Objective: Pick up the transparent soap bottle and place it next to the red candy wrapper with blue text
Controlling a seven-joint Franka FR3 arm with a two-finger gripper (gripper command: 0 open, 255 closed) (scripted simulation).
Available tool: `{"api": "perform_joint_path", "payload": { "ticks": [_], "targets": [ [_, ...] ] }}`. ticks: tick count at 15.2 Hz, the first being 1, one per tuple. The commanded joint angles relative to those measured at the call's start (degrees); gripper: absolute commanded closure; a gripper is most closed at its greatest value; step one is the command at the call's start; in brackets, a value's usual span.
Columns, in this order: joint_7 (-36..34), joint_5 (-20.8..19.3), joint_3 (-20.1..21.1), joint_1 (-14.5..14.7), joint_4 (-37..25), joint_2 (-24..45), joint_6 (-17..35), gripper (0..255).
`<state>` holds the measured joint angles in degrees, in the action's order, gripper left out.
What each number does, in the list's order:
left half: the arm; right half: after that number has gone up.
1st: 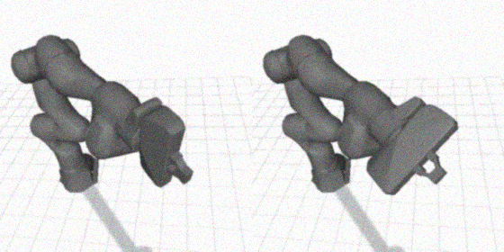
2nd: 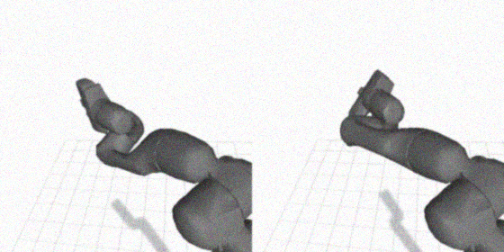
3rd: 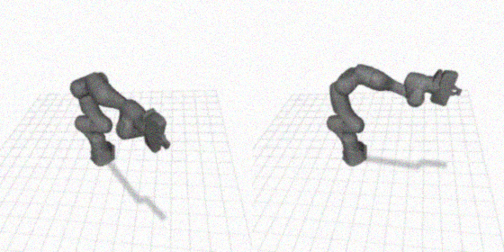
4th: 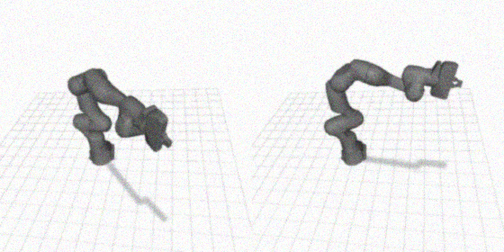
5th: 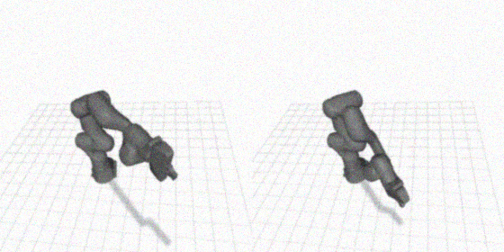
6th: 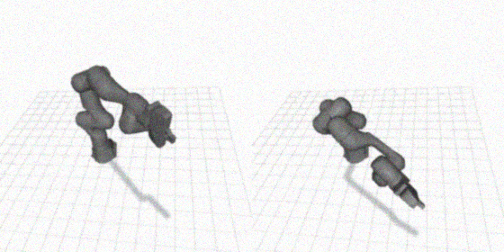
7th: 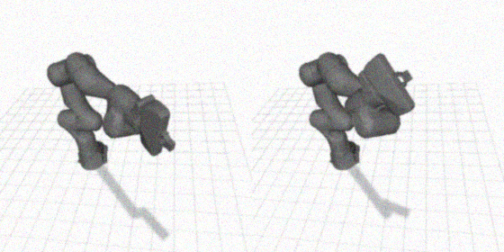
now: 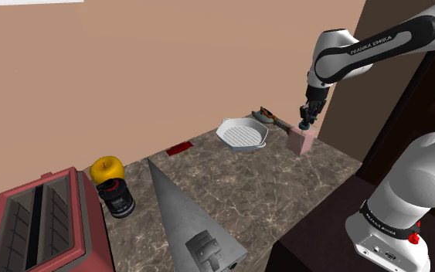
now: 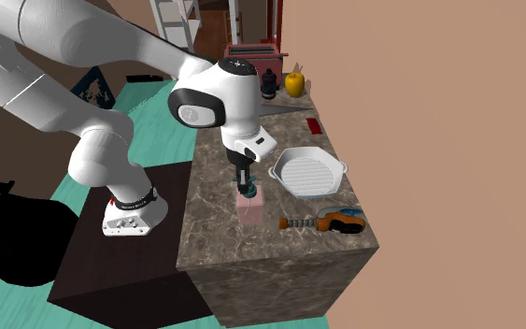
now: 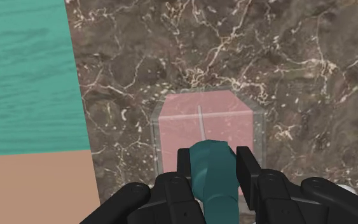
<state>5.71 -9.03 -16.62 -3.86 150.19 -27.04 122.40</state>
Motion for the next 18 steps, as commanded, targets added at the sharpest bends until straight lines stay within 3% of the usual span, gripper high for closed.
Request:
{"api": "perform_joint_path", "payload": {
  "ticks": [1,6,18],
  "targets": [
    [0.0,0.0,0.0,0.0,0.0,0.0,0.0,255],
    [0.0,0.0,0.0,0.0,0.0,0.0,0.0,255],
    [-0.1,0.5,1.4,0.1,-6.6,-3.8,-10.4,255]
  ]
}}
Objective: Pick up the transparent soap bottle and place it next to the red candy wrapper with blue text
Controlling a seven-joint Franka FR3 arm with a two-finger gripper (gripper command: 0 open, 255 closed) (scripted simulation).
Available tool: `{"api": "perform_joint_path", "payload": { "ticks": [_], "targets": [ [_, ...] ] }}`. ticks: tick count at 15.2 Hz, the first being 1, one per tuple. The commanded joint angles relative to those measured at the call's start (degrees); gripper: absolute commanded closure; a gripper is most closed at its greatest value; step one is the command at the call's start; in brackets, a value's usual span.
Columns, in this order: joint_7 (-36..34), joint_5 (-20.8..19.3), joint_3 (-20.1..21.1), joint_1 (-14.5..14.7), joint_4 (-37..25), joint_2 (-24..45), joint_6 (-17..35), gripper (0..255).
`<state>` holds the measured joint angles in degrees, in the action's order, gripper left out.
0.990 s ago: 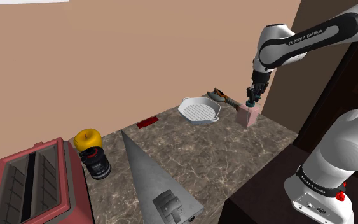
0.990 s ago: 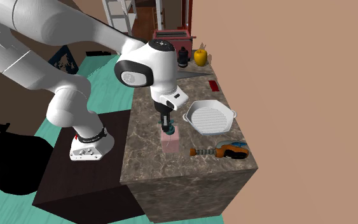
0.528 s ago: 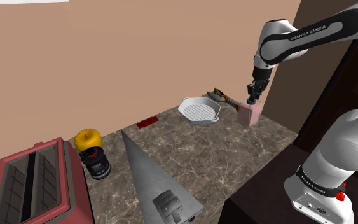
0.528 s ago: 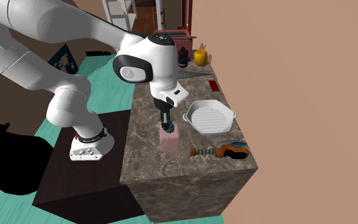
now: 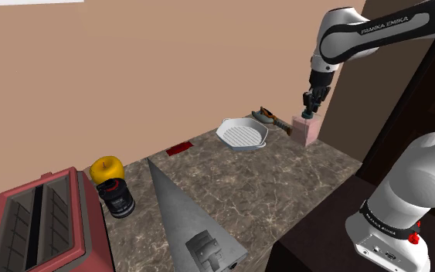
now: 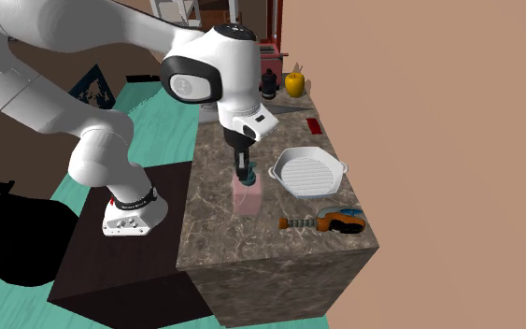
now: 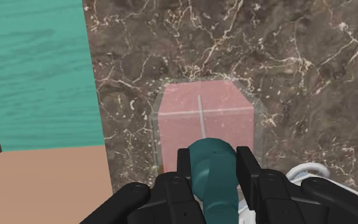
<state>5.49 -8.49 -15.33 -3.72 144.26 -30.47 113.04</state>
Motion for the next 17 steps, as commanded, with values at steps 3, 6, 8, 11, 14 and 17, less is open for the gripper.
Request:
{"api": "perform_joint_path", "payload": {
  "ticks": [3,6,8,11,14,17],
  "targets": [
    [0.1,0.2,0.4,0.0,-2.6,-0.9,-3.6,255],
    [0.1,0.4,0.6,0.1,-4.6,-1.4,-6.0,255],
    [0.1,0.5,0.8,0.1,-6.0,-1.6,-7.6,255],
    [0.2,0.7,1.1,0.2,-8.1,-1.8,-9.9,255],
    [0.2,0.8,1.3,0.3,-10.4,-1.9,-12.3,255],
    [0.3,1.0,1.5,0.4,-12.7,-1.8,-14.6,255]
  ]
}}
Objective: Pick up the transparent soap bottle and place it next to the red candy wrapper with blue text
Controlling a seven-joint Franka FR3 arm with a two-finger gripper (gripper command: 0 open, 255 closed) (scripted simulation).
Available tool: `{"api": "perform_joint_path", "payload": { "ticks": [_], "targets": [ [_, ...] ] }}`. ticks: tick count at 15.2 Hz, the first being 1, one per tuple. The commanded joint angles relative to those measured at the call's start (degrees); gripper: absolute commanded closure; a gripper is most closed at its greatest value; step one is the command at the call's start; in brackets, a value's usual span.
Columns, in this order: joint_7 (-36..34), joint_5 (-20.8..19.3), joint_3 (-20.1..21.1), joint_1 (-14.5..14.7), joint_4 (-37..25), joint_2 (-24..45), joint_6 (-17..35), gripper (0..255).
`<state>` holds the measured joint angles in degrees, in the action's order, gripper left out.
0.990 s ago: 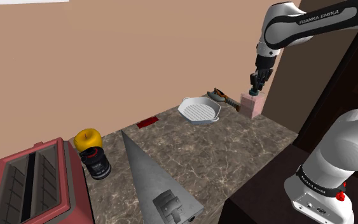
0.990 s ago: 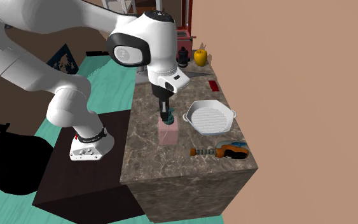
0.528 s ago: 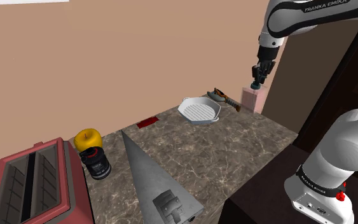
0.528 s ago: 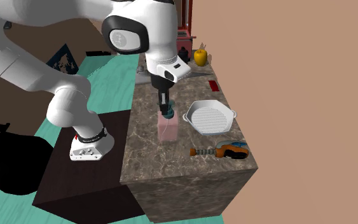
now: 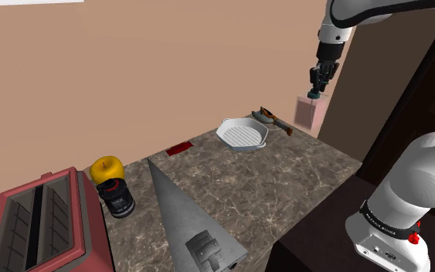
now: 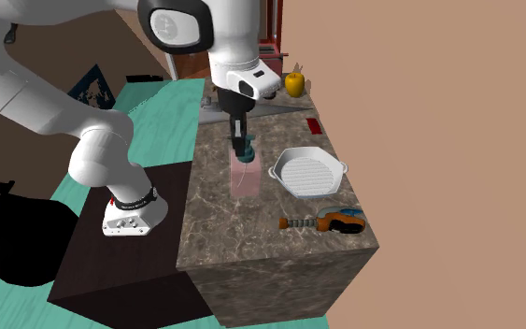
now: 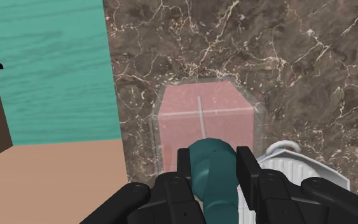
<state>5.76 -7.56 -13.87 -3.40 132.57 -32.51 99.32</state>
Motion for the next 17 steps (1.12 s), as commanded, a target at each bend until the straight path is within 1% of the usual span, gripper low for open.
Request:
{"api": "perform_joint_path", "payload": {
  "ticks": [1,17],
  "targets": [
    [0.0,0.2,0.1,0.1,-1.8,0.2,-1.6,255],
    [0.5,1.1,1.0,0.7,-16.0,2.5,-13.5,255]
  ]
}}
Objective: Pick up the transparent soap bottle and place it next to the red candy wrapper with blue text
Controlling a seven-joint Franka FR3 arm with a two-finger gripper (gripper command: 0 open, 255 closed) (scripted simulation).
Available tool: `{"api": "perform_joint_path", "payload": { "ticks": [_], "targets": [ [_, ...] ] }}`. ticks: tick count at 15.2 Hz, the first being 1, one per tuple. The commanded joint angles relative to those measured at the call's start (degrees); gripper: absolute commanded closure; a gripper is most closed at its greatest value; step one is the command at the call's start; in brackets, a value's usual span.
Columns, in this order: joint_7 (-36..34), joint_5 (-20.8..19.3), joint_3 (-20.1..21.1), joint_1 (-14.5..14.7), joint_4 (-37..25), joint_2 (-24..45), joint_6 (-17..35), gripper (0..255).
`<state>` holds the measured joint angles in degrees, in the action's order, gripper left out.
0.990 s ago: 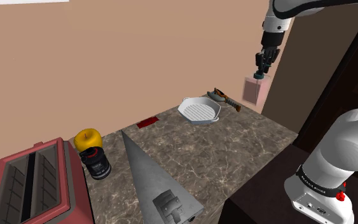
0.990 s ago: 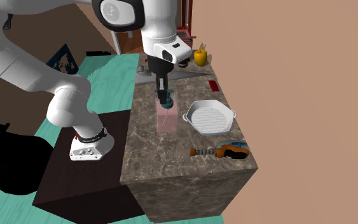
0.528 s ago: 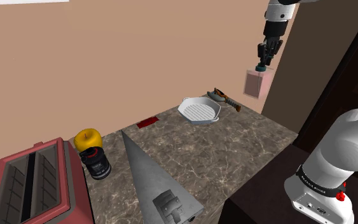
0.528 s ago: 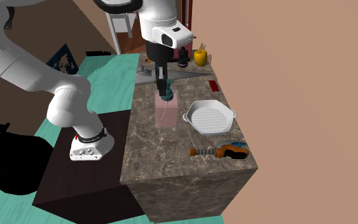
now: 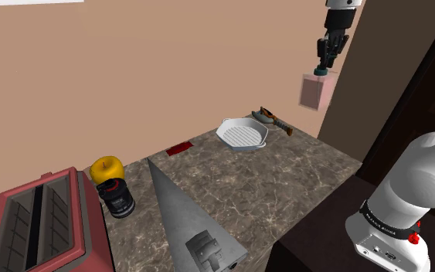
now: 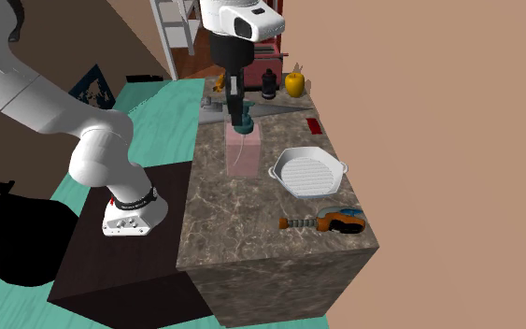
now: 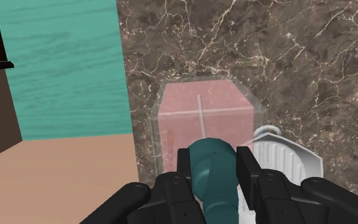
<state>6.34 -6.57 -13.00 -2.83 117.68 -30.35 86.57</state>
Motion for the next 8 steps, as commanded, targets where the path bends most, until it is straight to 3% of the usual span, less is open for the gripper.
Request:
{"api": "perform_joint_path", "payload": {
  "ticks": [1,4,8],
  "targets": [
    [0.0,0.2,0.1,0.1,-2.1,0.6,-1.5,255],
    [0.1,0.3,0.2,0.2,-4.5,1.2,-3.3,255],
    [-5.1,2.6,4.0,2.0,-5.9,3.5,-2.7,255]
  ]
}}
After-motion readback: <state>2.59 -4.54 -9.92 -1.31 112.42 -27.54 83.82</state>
